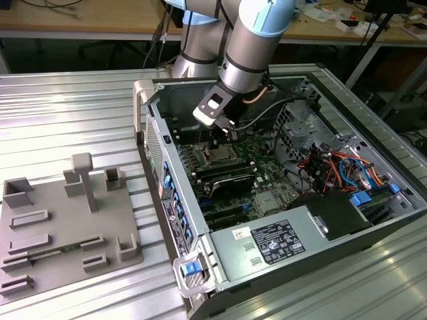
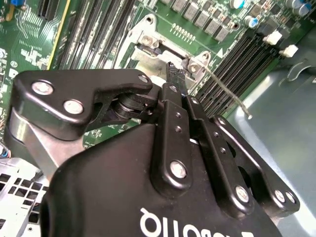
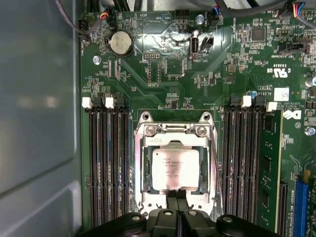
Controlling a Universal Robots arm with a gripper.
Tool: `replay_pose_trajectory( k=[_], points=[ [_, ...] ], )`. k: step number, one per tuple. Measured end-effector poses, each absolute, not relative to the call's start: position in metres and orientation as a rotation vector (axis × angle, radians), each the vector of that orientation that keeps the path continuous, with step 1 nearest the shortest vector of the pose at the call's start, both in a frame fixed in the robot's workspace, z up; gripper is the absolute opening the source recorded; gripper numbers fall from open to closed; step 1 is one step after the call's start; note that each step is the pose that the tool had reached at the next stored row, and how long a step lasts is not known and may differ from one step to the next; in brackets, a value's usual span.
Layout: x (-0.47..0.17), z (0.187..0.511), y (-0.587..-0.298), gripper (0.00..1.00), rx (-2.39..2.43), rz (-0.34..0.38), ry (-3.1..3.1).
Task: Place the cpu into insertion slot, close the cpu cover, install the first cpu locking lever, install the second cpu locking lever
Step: 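Close the cpu cover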
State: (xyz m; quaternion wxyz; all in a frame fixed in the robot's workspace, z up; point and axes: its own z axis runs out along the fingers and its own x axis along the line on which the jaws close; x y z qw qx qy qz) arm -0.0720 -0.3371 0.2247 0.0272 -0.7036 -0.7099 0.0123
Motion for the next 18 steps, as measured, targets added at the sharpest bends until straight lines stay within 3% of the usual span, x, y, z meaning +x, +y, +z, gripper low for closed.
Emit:
replay_pose_trajectory(
  k=[11,18],
  points=[
    [-0.076,0.205,-0.337,0.11,-2.172,0.039,-2.194],
    [-0.076,0.209,-0.337,0.11,-2.172,0.038,-2.195]
  ],
)
